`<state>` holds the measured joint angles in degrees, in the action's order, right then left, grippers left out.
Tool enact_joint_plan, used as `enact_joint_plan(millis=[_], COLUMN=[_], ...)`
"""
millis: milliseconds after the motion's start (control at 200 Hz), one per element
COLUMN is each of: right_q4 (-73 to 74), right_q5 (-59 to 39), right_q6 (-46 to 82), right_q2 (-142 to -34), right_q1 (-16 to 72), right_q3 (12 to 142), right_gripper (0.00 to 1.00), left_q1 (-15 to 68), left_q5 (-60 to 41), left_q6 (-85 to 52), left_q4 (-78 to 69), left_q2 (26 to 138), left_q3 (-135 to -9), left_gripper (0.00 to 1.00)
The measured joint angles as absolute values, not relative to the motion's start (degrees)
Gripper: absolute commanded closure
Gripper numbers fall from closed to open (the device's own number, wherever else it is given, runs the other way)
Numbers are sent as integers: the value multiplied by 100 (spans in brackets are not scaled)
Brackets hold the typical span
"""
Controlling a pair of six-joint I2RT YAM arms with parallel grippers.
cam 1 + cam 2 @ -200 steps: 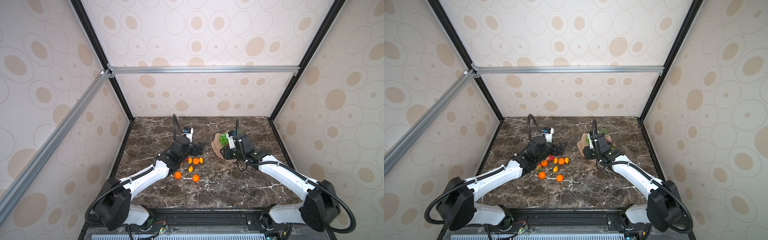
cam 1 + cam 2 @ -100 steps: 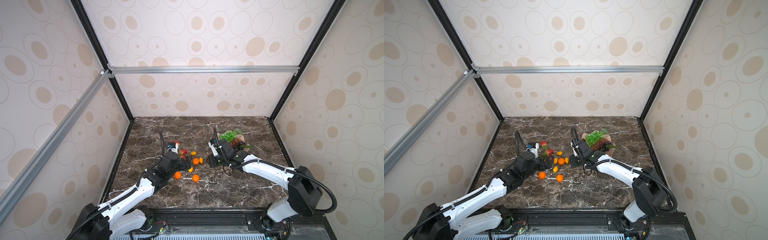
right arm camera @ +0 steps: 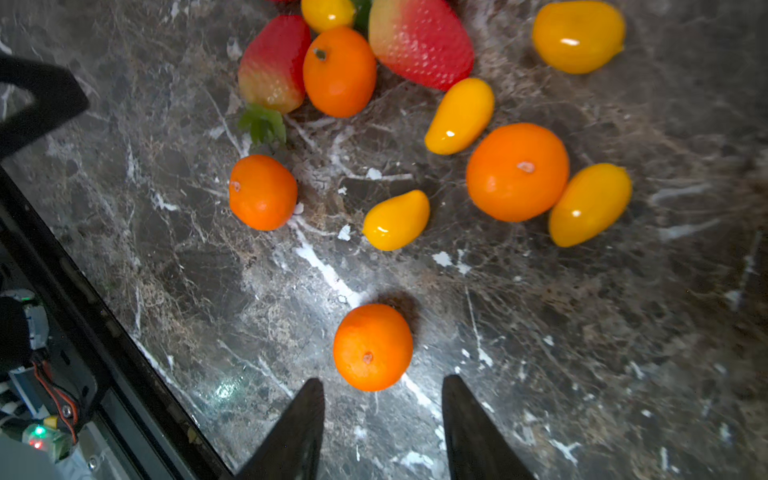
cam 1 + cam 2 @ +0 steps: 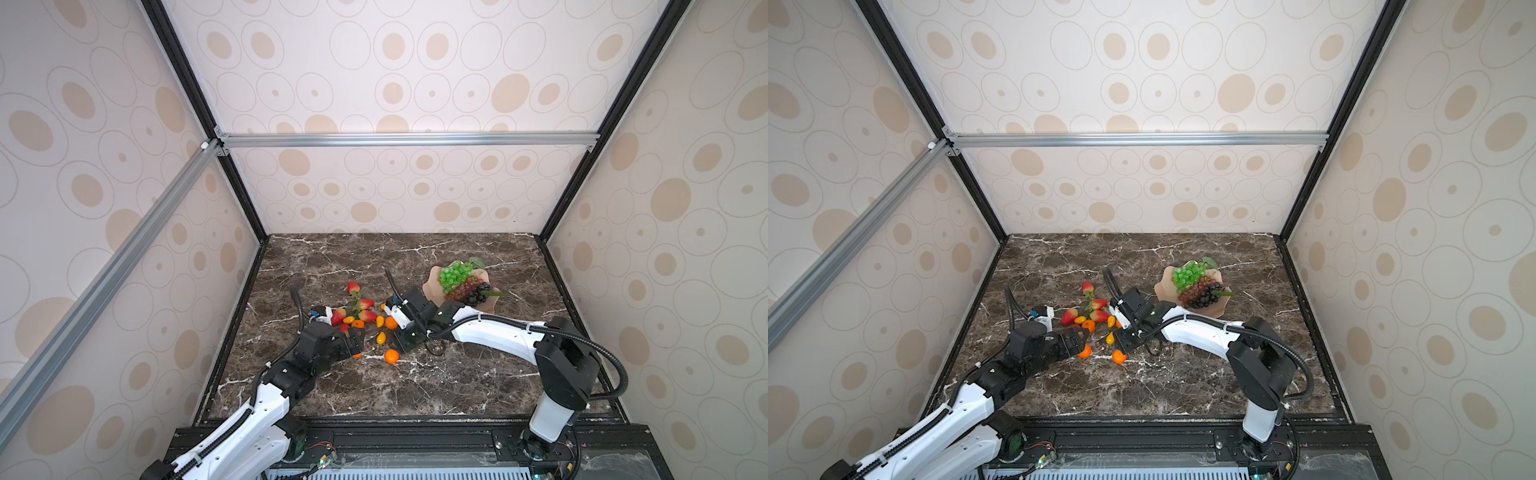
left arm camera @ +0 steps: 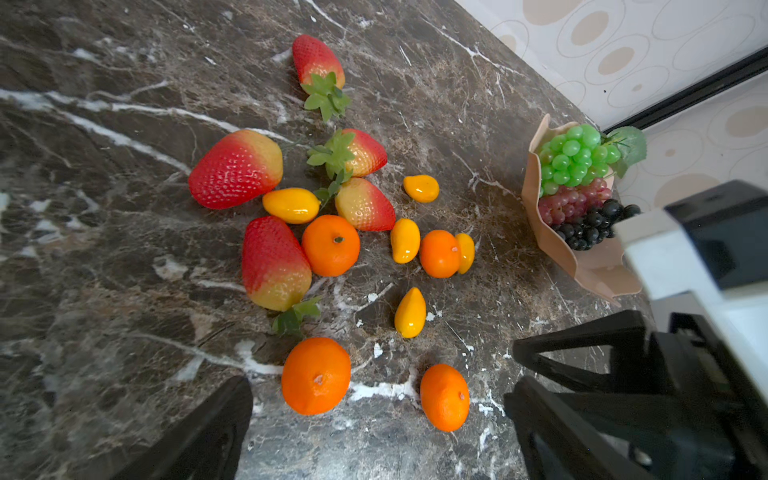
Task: Place and organize the fake fruits in the fruit bowl
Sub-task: 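Move the right gripper down to an orange while the left gripper withdraws, then close the right gripper on the orange nearest the robot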
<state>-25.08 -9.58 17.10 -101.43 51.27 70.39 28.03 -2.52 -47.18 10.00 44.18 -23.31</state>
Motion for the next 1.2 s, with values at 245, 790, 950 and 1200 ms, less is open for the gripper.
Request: enact_joint_plan(millis=[245,790,950,1200], right_q4=[-2814,-3380,-3470,-3494], right_q5=[-1031,-878,-854,-784], right_q6=[1594,1511,1507,1509], right_q2=[-10639,-11268,-11373,-11489], right_q1=[5315,5321,5321,5321], right_q3=[7411,7885,7975,8047], right_gripper=[44,45,45,46], left_q1=[2556,2408,2386,2370], left_q5=[-403,-591,-600,-613], left_q6=[-4735,-4713,-4709,-4692], left_q4=[1173,1170,1166,1149], left_q2=[4222,4383,4414,4453], left_q3=[-2250,-2241,-2241,-2241], left_gripper=[2,2,2,2])
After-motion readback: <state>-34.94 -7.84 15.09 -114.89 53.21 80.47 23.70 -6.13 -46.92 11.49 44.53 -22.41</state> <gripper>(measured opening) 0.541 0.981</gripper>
